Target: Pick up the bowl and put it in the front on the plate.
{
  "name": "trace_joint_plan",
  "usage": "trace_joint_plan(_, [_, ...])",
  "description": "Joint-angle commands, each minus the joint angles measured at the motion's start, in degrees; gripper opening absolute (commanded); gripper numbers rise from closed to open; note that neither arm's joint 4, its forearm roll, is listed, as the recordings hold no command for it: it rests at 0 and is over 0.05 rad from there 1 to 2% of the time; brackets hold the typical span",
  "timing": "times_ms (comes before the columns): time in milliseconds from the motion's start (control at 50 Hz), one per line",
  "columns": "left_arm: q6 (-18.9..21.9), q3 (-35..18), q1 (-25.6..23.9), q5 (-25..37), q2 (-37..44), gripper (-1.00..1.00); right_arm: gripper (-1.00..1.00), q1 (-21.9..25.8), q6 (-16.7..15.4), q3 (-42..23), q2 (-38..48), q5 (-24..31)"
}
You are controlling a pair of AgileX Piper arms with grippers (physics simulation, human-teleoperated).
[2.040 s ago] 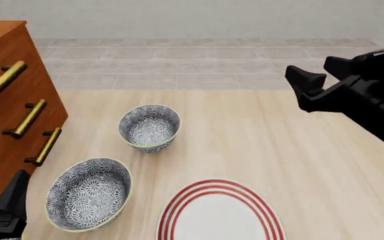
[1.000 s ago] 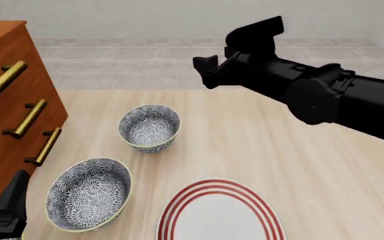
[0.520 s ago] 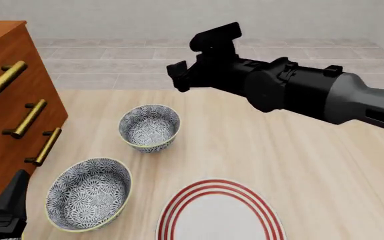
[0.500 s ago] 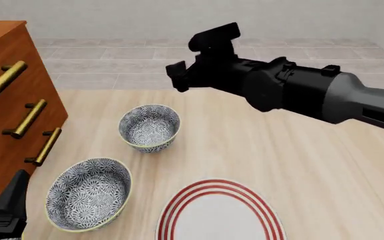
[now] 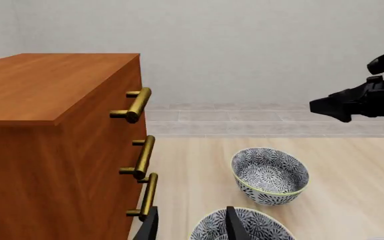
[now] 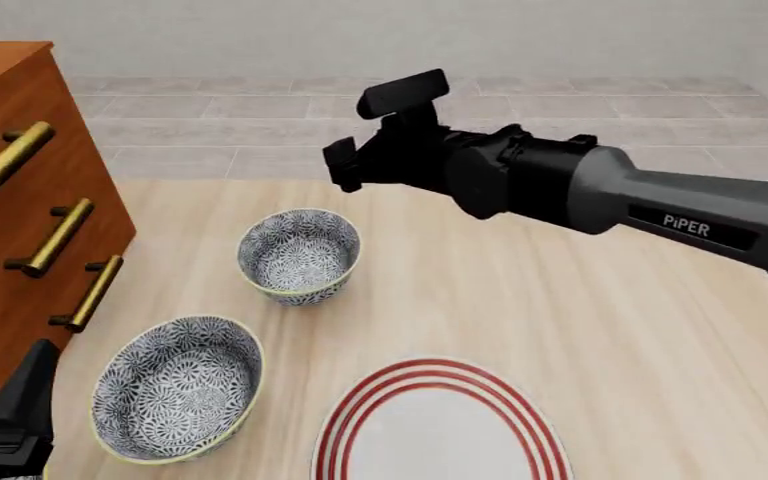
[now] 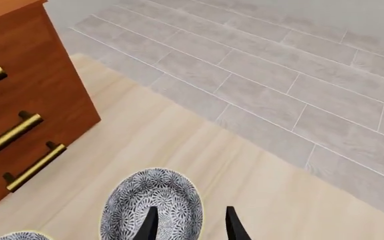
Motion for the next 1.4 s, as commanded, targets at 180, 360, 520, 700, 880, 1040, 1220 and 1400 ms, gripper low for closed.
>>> trace_joint_plan(180, [0.0,0.0,0.0,0.0,0.0,1.0,1.0,-0.4,0.6,-1.2,4.5,-1.4])
trace_joint_plan(360, [0.0,0.0,0.0,0.0,0.0,1.0,1.0,-1.2,1.2,-0.9,5.8,-2.5])
trace_joint_plan(520, [0.0,0.0,0.0,0.0,0.0,1.0,1.0,-1.6,1.5,-0.8,6.8,-3.1])
trace_joint_plan(700, [0.0,0.0,0.0,0.0,0.0,1.0,1.0,-0.9,2.4,0.7,7.5,-4.8])
trace_joint_plan(880, [0.0,0.0,0.0,0.0,0.0,1.0,1.0,-1.2,2.9,0.4,9.7,-5.6])
trace_joint_plan(1040, [0.0,0.0,0.0,0.0,0.0,1.0,1.0,-1.1,4.1,0.7,10.5,-6.8])
trace_joint_plan(1220, [0.0,0.0,0.0,0.0,0.0,1.0,1.0,-1.8,3.9,0.2,12.0,-7.2])
trace_joint_plan(1400, [0.0,0.0,0.0,0.0,0.0,1.0,1.0,-1.8,4.4,-0.1,13.3,-7.3])
